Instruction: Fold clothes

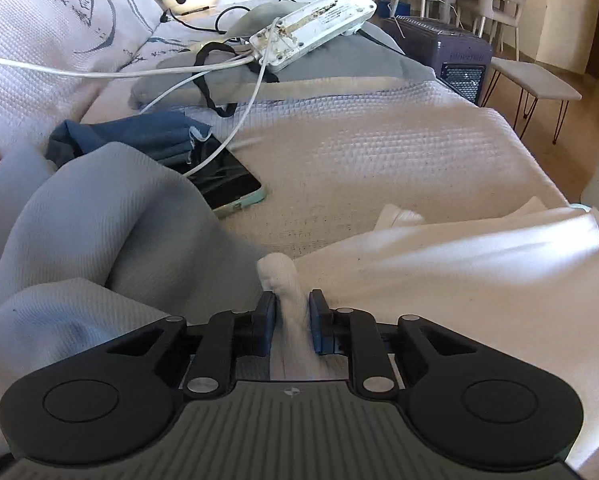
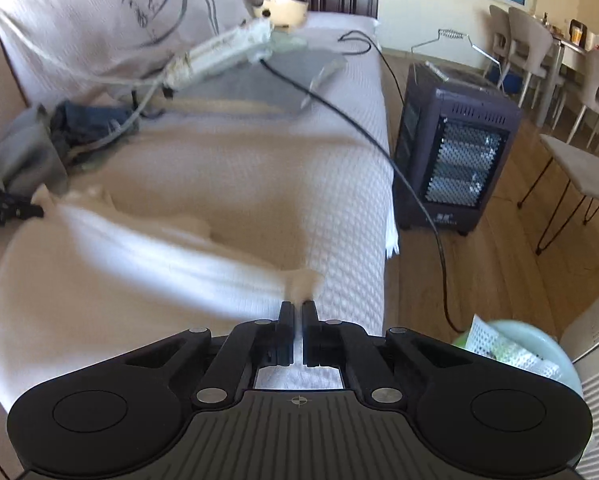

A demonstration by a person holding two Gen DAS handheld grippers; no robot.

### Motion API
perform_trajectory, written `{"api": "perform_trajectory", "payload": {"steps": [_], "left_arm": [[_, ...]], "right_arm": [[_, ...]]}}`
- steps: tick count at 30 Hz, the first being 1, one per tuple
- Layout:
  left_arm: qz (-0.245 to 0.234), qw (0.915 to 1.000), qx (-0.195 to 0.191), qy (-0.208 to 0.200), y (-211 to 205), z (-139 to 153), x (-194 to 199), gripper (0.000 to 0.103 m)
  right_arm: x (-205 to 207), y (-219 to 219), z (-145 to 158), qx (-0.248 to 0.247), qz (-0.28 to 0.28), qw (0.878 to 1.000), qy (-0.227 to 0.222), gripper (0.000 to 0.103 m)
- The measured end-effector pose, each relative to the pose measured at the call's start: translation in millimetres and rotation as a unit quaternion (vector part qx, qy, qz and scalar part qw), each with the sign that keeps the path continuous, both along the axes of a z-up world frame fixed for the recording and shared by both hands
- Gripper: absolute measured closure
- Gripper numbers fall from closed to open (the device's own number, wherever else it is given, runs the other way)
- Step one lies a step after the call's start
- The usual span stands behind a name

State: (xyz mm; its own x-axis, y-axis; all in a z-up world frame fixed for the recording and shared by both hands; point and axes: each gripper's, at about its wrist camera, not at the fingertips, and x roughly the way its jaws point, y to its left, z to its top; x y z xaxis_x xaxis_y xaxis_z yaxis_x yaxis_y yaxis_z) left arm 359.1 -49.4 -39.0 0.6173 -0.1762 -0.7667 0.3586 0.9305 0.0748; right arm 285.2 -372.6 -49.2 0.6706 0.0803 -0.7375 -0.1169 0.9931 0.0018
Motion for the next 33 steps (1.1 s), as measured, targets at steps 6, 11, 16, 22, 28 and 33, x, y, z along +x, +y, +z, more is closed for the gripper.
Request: {"api": "perform_trajectory", "payload": {"steps": [6, 11, 16, 22, 28, 33], "left_arm": [[0.009, 0.9999, -0.005, 0.012, 4, -2, 9, 0.072], [0.028, 0.9993, -0.004, 0.025, 3, 5, 10, 0.070], [0.040, 0.9988, 0.020, 0.020, 0, 48, -18, 0.053], [0.028, 0.9996, 0.009, 0.001, 2, 81, -77, 0.034], [0.021, 0.9993, -0.005, 0.031, -3, 55, -88, 0.034], [-0.005, 0.9998, -0.017, 0.009, -7, 37, -72, 0.030]], "right_arm": [[5, 3, -14, -0.001, -0.009, 1.000, 0.016, 0.099], [9, 7, -10, -0.010, -0.005, 1.000, 0.028, 0.097], [-15, 2, 31, 0.018, 0.000, 1.000, -0.019, 0.080], [-68, 3, 71, 0.029, 0.029, 0.998, -0.050, 0.047], [-90, 4, 52, 0.068, 0.032, 0.997, -0.006, 0.040], [-85, 15, 31, 0.093, 0.032, 0.994, 0.045, 0.040]]}}
